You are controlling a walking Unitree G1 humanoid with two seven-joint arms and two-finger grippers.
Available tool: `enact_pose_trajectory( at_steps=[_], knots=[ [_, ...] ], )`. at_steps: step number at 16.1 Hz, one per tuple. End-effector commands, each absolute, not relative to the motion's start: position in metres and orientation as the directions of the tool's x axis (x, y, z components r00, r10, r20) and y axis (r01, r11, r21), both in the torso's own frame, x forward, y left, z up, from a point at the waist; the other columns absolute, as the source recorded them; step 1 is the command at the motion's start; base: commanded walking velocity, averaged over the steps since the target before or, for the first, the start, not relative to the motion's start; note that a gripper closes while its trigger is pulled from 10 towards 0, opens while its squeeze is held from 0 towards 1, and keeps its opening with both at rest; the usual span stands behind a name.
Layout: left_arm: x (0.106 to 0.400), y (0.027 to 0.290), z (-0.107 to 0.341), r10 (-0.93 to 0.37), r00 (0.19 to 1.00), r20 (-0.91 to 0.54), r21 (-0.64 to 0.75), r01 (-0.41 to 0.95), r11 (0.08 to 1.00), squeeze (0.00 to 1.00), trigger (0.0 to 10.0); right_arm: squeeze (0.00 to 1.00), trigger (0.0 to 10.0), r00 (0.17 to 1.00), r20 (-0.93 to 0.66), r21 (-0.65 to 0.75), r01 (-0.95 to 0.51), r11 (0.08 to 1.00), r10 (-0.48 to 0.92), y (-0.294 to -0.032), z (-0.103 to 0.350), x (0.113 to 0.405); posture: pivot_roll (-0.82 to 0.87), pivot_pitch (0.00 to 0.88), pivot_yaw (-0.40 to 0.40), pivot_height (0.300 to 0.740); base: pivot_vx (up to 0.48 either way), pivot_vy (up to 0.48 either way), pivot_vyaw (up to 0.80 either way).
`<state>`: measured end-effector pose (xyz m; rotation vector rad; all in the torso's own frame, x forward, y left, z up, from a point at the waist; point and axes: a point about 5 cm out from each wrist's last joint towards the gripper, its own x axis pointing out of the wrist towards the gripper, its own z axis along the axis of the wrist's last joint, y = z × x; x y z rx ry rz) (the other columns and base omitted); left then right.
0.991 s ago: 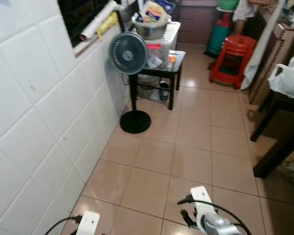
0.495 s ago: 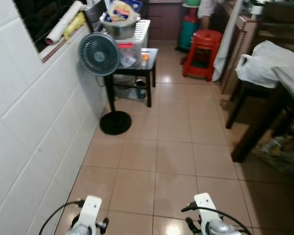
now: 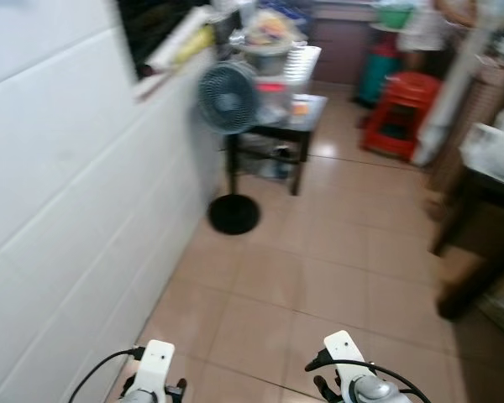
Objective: Setting the table
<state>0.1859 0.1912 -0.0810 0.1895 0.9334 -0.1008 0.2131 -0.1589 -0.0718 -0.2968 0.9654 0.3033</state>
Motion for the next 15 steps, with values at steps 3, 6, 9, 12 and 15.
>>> enact_pose_trajectory(
  at_steps=[3,6,9,12,15],
  knots=[
    [0.1876,0.1936,-0.0801,-0.004,0.587,-0.809,0.117,0.168,0.979,0.00,10.0,0.00,10.0,0.534,-0.833,-0.103,-0.407,0.908,0.145,-0.1486,-0.0720,0.2134,-0.03,0.000,0.005,0.740,0.312,0.364,0.53],
    [0.1881,0.1942,-0.0798,-0.005,0.586,-0.810,0.119,0.172,0.978,0.00,10.0,0.00,10.0,0.531,-0.835,-0.101,-0.403,0.909,0.143,-0.1481,-0.0725,0.2125,-0.03,0.000,0.009,0.740,0.317,0.361,0.14],
    [0.1894,0.1945,-0.0791,-0.003,0.592,-0.806,0.117,0.164,0.980,0.00,10.0,0.00,10.0,0.531,-0.837,-0.106,-0.399,0.911,0.135,-0.1508,-0.0728,0.2120,-0.03,0.000,0.008,0.740,0.321,0.358,0.00],
    [0.1909,0.1926,-0.0785,-0.010,0.595,-0.803,0.109,0.164,0.980,0.00,10.0,0.00,10.0,0.530,-0.838,-0.117,-0.410,0.904,0.132,-0.1522,-0.0729,0.2117,-0.03,0.000,0.006,0.740,0.000,0.000,0.00],
    [0.1905,0.1920,-0.0788,-0.017,0.594,-0.805,0.104,0.170,0.980,0.00,10.0,0.00,10.0,0.529,-0.838,-0.122,-0.419,0.900,0.133,-0.1518,-0.0730,0.2114,-0.03,0.000,0.006,0.740,0.000,-0.260,0.00]
  ],
)
